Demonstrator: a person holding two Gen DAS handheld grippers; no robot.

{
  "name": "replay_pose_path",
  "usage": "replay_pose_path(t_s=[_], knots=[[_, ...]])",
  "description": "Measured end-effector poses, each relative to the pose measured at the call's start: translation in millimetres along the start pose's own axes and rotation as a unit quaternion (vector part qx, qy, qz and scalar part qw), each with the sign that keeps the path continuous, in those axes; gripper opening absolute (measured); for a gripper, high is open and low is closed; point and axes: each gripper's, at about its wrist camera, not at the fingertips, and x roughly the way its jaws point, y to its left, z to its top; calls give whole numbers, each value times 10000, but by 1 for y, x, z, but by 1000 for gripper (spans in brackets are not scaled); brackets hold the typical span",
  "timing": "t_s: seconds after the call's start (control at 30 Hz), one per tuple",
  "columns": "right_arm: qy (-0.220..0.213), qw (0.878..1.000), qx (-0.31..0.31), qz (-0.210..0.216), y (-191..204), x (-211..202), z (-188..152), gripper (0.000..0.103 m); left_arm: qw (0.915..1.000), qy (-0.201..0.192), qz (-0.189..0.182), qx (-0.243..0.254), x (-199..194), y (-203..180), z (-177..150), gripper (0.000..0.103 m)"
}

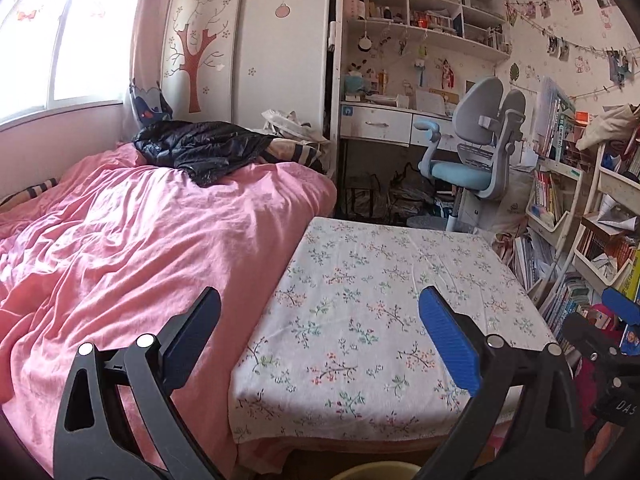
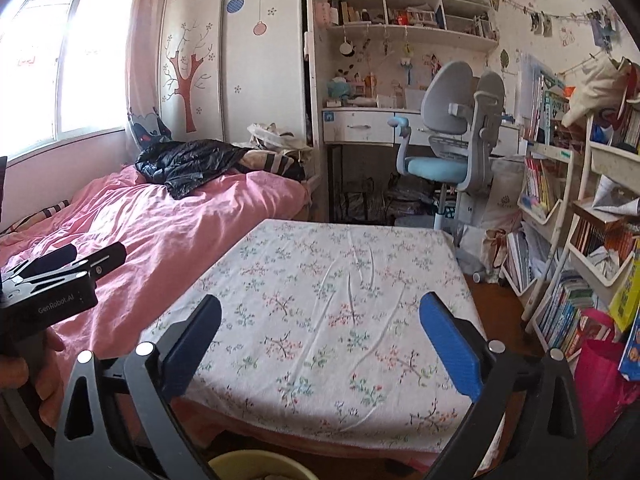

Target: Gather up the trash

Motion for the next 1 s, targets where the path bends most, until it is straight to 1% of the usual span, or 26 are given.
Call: replay_pose_path(t_s=[0.07, 0.17, 0.3, 0.47, 0.6, 0.73, 1.0], knots=[[-118, 9999, -112, -49, -2, 4, 8, 95, 10000, -69, 35, 2, 8, -1, 7, 96], [-194, 9995, -185, -171, -6, 12, 12, 95, 10000, -32, 59, -15, 22, -2, 13, 96], [-109, 9996, 65, -237, -16, 25, 9, 95, 10000, 58, 63, -37, 36, -5, 11, 96], [-150, 9994, 18, -300, -14, 40, 13, 95, 9998, -121, 25, 165, 48, -15, 18, 96], [-67, 9995, -55, -289, -11, 50, 13, 95, 9999, -92, -2, 53, 59, -15, 23, 96], [-122, 9994, -74, -308, -11, 55, 16, 95, 9999, -107, 20, -71, 70, -13, 28, 96], [-109, 9993, -30, -363, -18, 65, 20, 95, 9999, -14, 52, -106, 87, -15, 29, 96]])
